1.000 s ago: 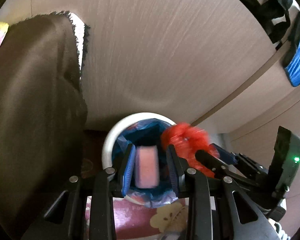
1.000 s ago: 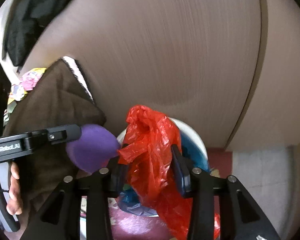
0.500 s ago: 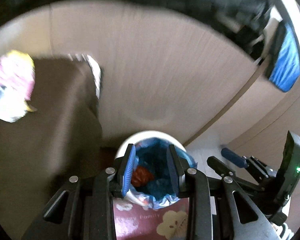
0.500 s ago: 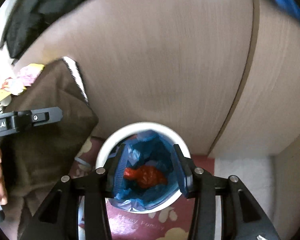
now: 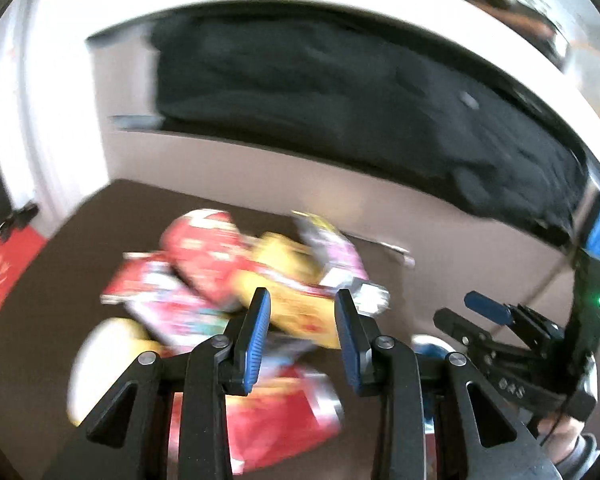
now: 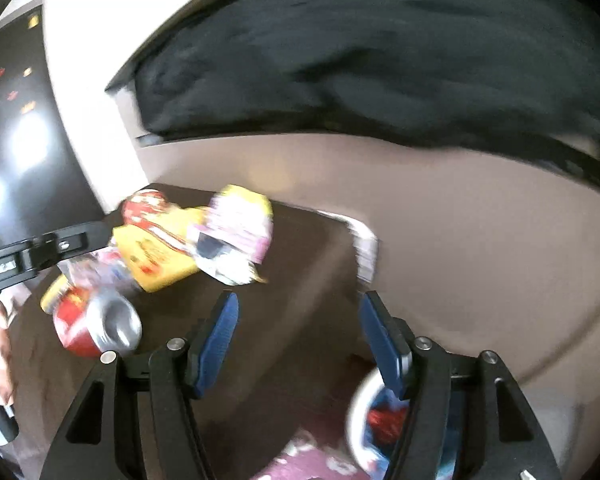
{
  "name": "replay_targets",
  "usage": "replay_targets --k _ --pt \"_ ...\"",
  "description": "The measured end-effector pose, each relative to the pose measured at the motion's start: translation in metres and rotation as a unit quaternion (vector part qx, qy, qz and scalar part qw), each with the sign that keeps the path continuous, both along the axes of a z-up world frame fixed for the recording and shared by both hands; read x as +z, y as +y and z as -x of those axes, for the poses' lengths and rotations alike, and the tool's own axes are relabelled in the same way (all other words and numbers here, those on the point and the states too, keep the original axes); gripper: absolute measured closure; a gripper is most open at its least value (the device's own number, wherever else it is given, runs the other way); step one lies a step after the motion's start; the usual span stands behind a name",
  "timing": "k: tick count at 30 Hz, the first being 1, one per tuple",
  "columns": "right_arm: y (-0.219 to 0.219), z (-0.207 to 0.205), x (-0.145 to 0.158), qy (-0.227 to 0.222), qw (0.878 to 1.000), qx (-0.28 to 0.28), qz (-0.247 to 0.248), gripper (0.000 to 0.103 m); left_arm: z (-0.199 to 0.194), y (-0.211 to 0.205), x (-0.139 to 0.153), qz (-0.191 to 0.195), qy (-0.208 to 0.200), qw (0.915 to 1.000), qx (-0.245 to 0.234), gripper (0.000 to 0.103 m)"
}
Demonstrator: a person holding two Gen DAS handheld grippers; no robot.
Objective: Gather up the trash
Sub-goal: 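Grasp the silver-and-pink snack wrapper with the right gripper while the left grasps a yellow strip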
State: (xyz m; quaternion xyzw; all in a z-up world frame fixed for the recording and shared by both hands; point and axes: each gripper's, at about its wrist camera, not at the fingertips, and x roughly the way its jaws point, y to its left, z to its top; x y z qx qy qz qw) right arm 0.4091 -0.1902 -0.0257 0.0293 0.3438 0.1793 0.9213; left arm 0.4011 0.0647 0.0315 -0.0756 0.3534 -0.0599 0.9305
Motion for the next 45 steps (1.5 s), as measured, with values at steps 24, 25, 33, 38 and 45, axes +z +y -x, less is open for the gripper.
replay_targets --k 24,25,33,38,45 --pt "0.103 -0.116 -0.016 0.033 0.996 0.055 0.065 0.092 -0.075 0.103 -0.034 0.108 0.054 0.9914 0.050 0.064" --pt "0.099 -0.111 -0.010 0.022 0.996 0.058 0.063 0.092 -0.078 0.099 -0.036 0.119 0.064 0.9895 0.051 0.064" --pt "0.036 -0.073 0.012 0.008 0.999 0.042 0.022 0.092 -0.081 0.034 -0.046 0.108 0.116 0.9873 -0.010 0.062" --pt "-0.007 -0.050 0.007 0.019 1.000 0.023 0.009 0.092 -0.075 0.027 -0.054 0.115 0.139 0.9834 0.014 0.062" --pt "-0.030 -0.019 -0.005 0.024 0.999 0.005 0.020 0.091 -0.066 0.026 -0.075 0.142 0.175 0.9735 0.041 0.062"
